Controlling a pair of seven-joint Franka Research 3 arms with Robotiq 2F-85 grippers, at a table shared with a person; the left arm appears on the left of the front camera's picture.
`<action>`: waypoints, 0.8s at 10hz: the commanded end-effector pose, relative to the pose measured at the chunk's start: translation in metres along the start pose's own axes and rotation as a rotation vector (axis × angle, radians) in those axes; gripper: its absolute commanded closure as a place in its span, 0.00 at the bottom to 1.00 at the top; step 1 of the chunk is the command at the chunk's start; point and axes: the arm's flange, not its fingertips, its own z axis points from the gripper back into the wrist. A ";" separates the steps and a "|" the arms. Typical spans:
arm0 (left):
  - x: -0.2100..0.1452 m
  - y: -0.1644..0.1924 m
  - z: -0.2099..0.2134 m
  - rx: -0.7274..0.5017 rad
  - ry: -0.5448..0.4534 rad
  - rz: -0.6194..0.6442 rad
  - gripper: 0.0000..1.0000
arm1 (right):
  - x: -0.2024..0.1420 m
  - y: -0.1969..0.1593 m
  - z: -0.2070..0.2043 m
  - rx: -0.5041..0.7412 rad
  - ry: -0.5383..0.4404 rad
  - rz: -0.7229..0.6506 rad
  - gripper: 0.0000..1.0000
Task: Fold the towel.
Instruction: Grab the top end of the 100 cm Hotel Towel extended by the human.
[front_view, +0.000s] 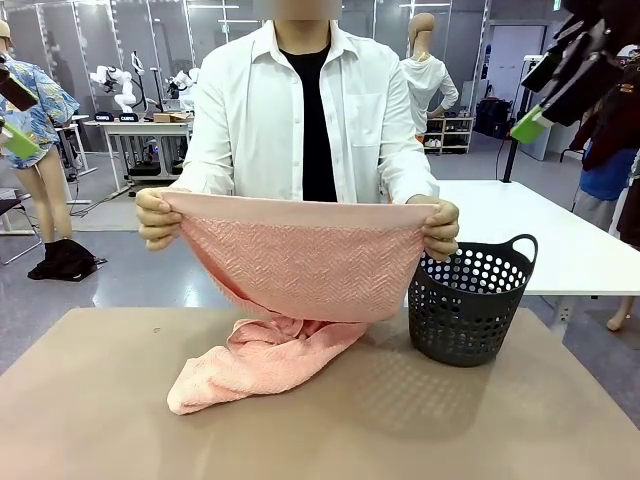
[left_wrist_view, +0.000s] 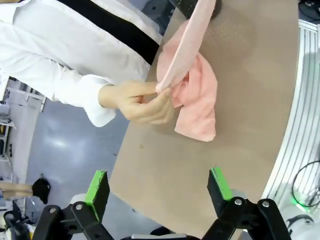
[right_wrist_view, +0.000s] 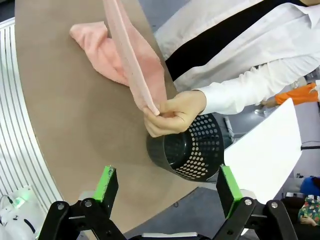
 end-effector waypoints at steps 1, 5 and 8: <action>-0.007 0.008 0.001 -0.021 -0.012 0.047 0.00 | -0.003 -0.009 0.002 0.031 -0.009 -0.063 0.00; 0.000 0.000 0.000 0.000 0.000 0.000 0.00 | 0.000 0.000 0.000 0.000 0.000 0.000 0.00; 0.053 -0.008 0.005 0.003 -0.026 -0.186 0.00 | 0.027 -0.004 -0.008 0.021 0.012 0.073 0.00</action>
